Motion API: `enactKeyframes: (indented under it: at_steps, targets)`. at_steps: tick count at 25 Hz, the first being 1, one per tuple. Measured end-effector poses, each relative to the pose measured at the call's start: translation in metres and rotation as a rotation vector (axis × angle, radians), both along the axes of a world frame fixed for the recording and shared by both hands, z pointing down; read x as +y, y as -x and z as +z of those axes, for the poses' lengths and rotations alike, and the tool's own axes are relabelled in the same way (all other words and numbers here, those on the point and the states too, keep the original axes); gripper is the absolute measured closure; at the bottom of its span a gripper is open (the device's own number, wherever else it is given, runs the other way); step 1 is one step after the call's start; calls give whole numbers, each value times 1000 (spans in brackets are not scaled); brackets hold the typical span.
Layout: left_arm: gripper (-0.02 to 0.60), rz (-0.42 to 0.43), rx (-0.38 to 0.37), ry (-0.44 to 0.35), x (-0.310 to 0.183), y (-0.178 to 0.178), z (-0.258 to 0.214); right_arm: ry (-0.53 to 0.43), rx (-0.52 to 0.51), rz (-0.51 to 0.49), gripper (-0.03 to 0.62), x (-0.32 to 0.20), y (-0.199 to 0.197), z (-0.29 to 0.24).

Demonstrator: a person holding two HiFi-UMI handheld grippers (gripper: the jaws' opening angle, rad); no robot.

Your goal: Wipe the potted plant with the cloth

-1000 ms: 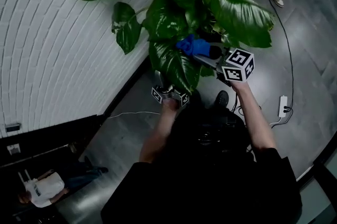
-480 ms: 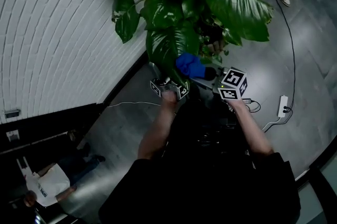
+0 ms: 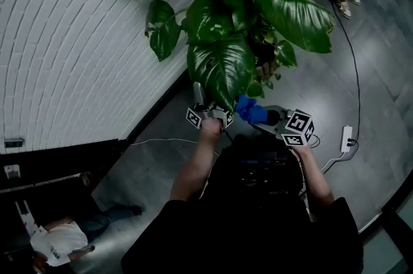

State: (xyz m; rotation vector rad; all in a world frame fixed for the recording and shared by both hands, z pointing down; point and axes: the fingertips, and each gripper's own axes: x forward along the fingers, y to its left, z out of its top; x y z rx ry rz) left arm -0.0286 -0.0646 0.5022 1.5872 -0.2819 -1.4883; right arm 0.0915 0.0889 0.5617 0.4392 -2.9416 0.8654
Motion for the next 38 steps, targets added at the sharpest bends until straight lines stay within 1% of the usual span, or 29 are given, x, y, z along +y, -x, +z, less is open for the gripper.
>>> enactKeyframes:
  at_steps: [3,5,7,11,15,16,18,20,22,24,27,29,31,34,38]
  targets:
    - [192,-16,-136,42,9,21,15,52,-25,117,473,0,-12,-3]
    - [193,-14,-204,67,21,39,24,69,-45,194,473,0,-17,-10]
    - [193,-5,-252,81,35,57,29,68,-51,256,473,0,-18,-20]
    - [193,-5,-333,71,61,96,24,37,-58,347,473,-2,-10,-45]
    - [193,-64,-383,27,85,144,0,5,-99,442,473,1,0,-78]
    - [193,-72,-397,-1,88,153,-11,-3,-111,459,473,-1,2,-85]
    - [193,-74,-414,-91,86,158,-46,-29,-131,476,473,-13,8,-102]
    - [193,-58,-411,-186,85,151,-87,-55,-141,480,473,-25,14,-120]
    - [193,-28,-408,-259,91,139,-119,-71,-137,483,473,-30,21,-132]
    - [193,7,-410,-299,96,128,-138,-85,-134,484,473,-35,29,-144]
    - [193,70,-394,-317,91,110,-152,-112,-135,485,473,-46,38,-160]
    - [193,108,-386,-306,84,98,-154,-127,-124,491,473,-55,39,-168]
    - [193,137,-377,-270,72,85,-154,-145,-107,496,473,-65,37,-175]
    - [193,165,-362,-199,41,65,-152,-185,-84,497,473,-90,28,-187]
    - [193,215,-323,-82,-4,29,-142,-250,-53,490,473,-134,13,-206]
